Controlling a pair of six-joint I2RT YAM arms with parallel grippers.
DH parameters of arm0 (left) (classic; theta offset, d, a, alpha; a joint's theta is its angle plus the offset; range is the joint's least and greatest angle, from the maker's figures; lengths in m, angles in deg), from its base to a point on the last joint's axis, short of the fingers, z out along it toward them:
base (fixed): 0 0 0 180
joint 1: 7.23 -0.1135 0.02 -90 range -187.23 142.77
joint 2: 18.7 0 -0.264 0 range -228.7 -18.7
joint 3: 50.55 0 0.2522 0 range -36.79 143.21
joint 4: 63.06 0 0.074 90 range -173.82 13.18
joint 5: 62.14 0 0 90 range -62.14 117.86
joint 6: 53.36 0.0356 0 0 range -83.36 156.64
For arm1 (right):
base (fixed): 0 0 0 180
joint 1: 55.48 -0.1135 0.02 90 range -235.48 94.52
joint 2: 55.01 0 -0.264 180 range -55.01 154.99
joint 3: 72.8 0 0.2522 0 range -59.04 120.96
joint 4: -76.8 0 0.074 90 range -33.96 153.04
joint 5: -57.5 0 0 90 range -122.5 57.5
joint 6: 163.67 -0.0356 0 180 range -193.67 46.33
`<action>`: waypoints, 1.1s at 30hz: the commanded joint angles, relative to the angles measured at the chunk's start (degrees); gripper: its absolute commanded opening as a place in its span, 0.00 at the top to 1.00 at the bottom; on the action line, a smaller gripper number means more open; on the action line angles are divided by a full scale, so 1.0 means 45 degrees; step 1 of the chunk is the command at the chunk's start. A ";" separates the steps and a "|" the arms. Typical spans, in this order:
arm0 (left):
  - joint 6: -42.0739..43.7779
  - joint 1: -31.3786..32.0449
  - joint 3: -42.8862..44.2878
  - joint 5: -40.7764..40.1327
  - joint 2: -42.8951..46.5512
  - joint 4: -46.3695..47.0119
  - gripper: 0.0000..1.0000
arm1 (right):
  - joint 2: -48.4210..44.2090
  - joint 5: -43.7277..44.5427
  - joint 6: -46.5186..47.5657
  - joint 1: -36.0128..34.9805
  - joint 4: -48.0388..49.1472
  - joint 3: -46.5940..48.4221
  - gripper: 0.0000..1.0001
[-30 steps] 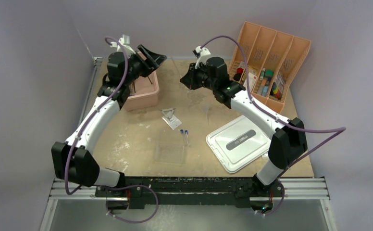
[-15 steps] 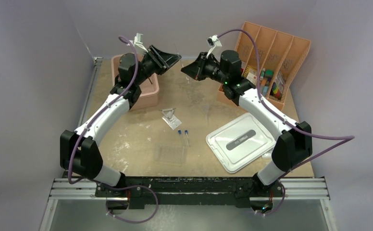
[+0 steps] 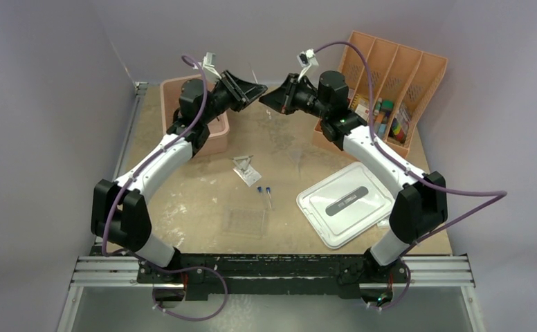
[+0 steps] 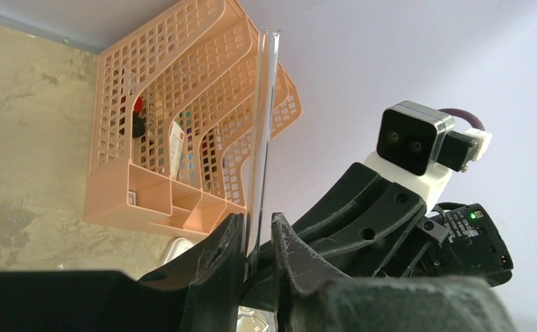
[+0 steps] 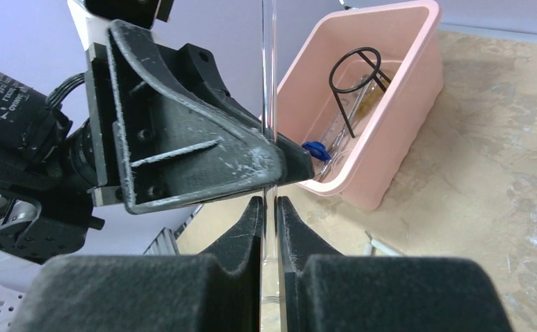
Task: Organize the chemistry lab equipment
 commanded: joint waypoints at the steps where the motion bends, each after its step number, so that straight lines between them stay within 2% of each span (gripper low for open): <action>1: -0.0271 0.0096 0.0104 0.0352 -0.0098 0.1017 0.84 | -0.0036 -0.0631 -0.0145 -0.0027 0.0914 0.0250 0.99; 4: -0.0172 0.0144 -0.0047 0.0130 0.0110 0.1228 0.99 | -0.0011 -0.0620 -0.0111 -0.0027 0.0843 0.0229 0.99; 6: 0.0307 0.0150 -0.0045 -0.0176 0.0325 0.0963 1.00 | 0.0014 -0.0513 -0.0043 -0.0030 0.0616 0.0280 0.95; 7: 0.0627 0.0149 0.0051 -0.0279 0.0412 0.0639 1.00 | 0.0010 -0.0514 0.0046 -0.0026 0.0568 0.0264 0.89; 10: 0.1789 0.0125 0.0596 -0.0279 0.0446 -0.0616 1.00 | -0.0157 -0.0588 0.0376 -0.0012 0.0509 0.0168 0.57; 12: 0.3078 0.0099 0.1429 -0.0393 0.0366 -0.2435 1.00 | -0.0298 -0.0425 0.0731 -0.0023 0.0185 0.0229 0.45; 14: 0.4302 0.0017 0.2197 -0.0417 0.0235 -0.4002 1.00 | -0.0442 -0.0230 0.1037 -0.0016 -0.0024 0.0260 0.38; 18: 0.6432 -0.0576 0.3723 -0.0277 -0.0156 -0.7246 1.00 | -0.0693 -0.0020 0.1202 0.0104 -0.0072 0.0017 0.34; 22: 0.7995 -0.1848 0.5005 -0.0858 -0.0608 -1.0336 1.00 | -0.0864 0.0224 0.1246 0.0159 -0.0190 -0.0248 0.34; 28: 1.0215 -0.2483 0.7119 -0.4763 -0.1707 -1.4723 1.00 | -0.0841 0.0635 0.1366 0.0188 -0.0717 -0.0335 0.34; 33: 1.0736 -0.2718 0.7860 -0.8237 -0.2765 -1.6314 1.00 | -0.0666 0.0725 0.1356 0.0185 -0.1017 -0.0277 0.34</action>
